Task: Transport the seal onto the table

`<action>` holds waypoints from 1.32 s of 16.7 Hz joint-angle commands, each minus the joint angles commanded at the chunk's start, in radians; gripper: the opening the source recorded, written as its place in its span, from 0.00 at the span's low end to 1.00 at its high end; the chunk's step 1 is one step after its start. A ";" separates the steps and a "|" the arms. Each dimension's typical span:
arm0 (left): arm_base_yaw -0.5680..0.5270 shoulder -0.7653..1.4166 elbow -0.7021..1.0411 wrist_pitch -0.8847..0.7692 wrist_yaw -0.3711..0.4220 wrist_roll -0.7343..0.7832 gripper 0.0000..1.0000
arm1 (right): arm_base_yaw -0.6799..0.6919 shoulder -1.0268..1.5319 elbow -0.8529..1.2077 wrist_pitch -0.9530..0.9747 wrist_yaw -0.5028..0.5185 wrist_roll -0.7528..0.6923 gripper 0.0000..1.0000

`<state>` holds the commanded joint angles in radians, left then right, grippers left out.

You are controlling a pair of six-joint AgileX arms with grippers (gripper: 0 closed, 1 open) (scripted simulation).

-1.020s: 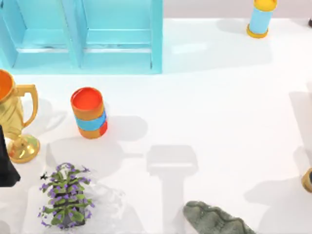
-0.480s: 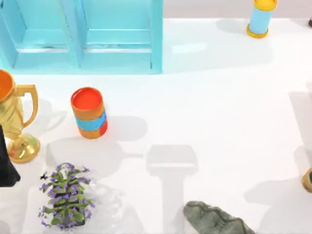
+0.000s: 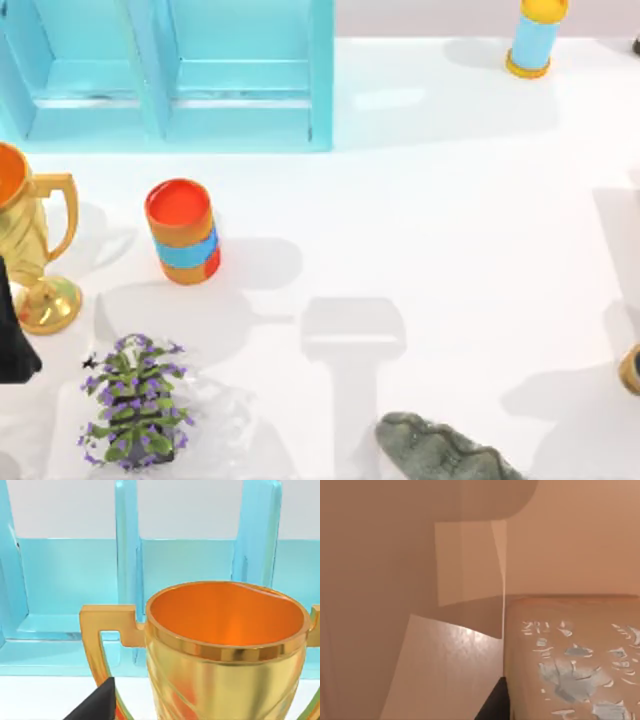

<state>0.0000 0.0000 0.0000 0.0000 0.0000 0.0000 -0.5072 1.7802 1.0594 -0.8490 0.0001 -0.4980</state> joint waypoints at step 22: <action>0.000 0.000 0.000 0.000 0.000 0.000 1.00 | 0.472 -0.219 0.364 -0.552 -0.007 0.504 0.00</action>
<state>0.0000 0.0000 0.0000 0.0000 0.0000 0.0000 -0.0355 1.5610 1.4237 -1.4015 -0.0072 0.0061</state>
